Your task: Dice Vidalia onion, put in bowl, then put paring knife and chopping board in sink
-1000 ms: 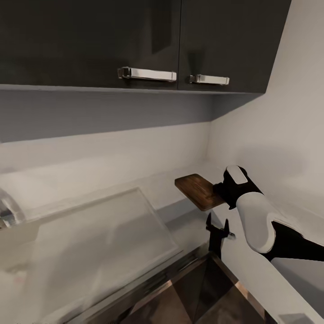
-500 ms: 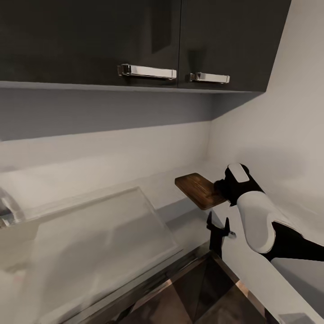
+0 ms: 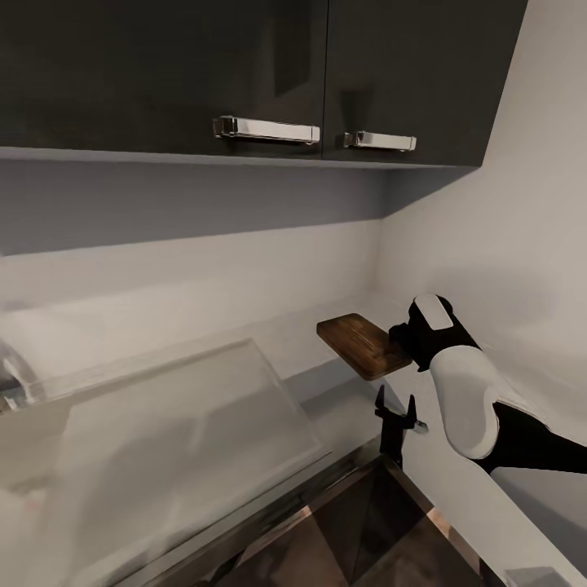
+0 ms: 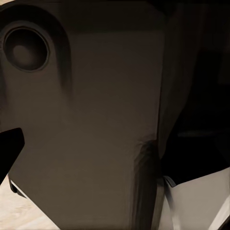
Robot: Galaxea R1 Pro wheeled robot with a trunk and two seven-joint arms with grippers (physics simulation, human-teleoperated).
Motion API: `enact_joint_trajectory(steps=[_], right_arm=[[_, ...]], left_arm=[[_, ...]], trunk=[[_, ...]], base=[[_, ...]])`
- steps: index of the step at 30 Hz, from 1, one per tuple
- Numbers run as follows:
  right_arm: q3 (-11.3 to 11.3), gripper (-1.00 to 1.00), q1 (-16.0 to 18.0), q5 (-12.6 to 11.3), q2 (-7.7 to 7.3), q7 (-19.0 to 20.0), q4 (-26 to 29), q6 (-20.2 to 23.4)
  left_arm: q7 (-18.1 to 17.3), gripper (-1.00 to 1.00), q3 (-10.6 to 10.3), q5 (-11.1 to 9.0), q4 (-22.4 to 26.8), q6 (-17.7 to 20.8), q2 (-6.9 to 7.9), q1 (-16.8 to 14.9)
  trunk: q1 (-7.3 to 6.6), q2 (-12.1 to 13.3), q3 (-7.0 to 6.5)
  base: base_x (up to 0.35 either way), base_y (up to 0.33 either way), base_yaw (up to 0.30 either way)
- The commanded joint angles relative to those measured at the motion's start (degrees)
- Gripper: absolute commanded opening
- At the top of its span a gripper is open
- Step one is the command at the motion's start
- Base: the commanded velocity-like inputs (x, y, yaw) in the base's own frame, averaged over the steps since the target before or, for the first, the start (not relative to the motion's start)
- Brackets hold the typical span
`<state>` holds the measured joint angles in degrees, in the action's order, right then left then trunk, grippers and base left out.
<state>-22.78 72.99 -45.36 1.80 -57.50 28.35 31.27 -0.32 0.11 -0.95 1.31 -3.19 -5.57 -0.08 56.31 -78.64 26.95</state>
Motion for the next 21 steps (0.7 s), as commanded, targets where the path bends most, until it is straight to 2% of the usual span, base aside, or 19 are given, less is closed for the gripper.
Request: enact_joint_trajectory(steps=[1, 21], right_arm=[[-0.25, 1.00, 0.02, 0.00, 0.05, -0.25, 0.13, 0.45], [-0.24, 1.00, 0.03, 0.00, 0.05, -0.25, 0.13, 0.45]], left_arm=[[-0.03, 1.00, 0.01, -0.10, 0.01, -0.15, 0.01, -0.01], [-0.03, 1.00, -0.02, -0.09, 0.01, -0.18, 0.01, -0.01]], trunk=[[0.00, -0.03, 0.06], [0.00, -0.03, 0.06]], base=[[0.000, 0.000, 0.000], [0.021, 0.000, 0.000]])
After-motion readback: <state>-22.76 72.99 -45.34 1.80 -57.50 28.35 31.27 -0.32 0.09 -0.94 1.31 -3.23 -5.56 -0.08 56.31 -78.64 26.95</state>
